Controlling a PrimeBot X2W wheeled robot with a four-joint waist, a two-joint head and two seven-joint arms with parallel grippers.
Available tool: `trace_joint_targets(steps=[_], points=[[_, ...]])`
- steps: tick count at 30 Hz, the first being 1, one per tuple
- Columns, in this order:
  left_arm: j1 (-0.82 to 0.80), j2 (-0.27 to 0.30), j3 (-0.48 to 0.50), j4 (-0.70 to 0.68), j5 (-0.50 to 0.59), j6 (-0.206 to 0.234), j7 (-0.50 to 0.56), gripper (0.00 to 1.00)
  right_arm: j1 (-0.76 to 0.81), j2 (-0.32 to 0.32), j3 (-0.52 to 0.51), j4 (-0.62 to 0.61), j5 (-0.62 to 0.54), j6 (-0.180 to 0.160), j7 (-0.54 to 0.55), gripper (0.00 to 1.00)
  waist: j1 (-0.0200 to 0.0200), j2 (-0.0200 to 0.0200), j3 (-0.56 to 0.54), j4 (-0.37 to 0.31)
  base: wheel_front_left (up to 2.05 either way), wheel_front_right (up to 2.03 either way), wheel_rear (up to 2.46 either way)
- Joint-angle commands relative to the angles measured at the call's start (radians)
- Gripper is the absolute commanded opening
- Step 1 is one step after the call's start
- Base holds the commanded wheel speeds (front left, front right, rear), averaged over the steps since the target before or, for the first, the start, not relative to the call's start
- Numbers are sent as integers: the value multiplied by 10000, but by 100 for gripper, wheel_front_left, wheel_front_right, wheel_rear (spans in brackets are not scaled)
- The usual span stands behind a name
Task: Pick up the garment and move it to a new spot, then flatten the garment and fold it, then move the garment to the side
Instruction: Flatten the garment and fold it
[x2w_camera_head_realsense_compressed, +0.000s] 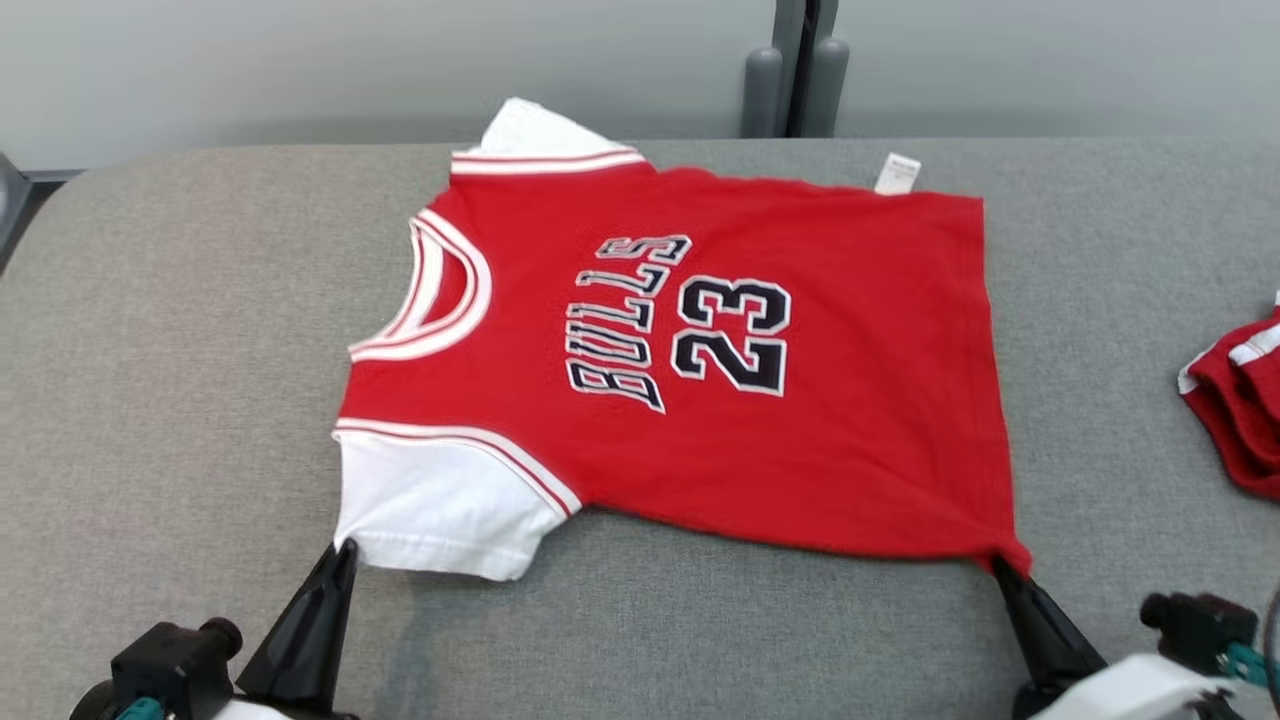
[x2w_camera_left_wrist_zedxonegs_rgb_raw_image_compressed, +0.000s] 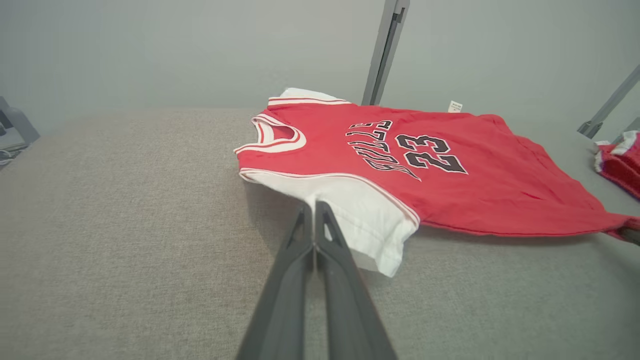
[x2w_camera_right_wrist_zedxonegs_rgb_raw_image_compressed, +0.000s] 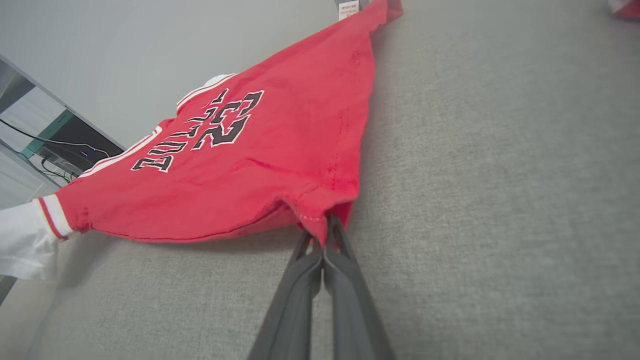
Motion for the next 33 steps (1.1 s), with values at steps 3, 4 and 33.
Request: trace_joint_targets(steps=[3,4,33], points=[[634,436,-35,-1549,341,527,872,0,1055,-196,-640,-584,-321,3,208,0,-1,-1,-325,184,0,0,0],[634,436,-35,-1549,341,527,872,0,1055,-196,-640,-584,-321,3,208,0,-1,-1,-325,184,0,0,0],[-3298,176,215,-404,-605,-520,1000,0,773,2397,-4638,-3932,-3194,5,3636,0,-1,-1,1586,-283,0,0,0]])
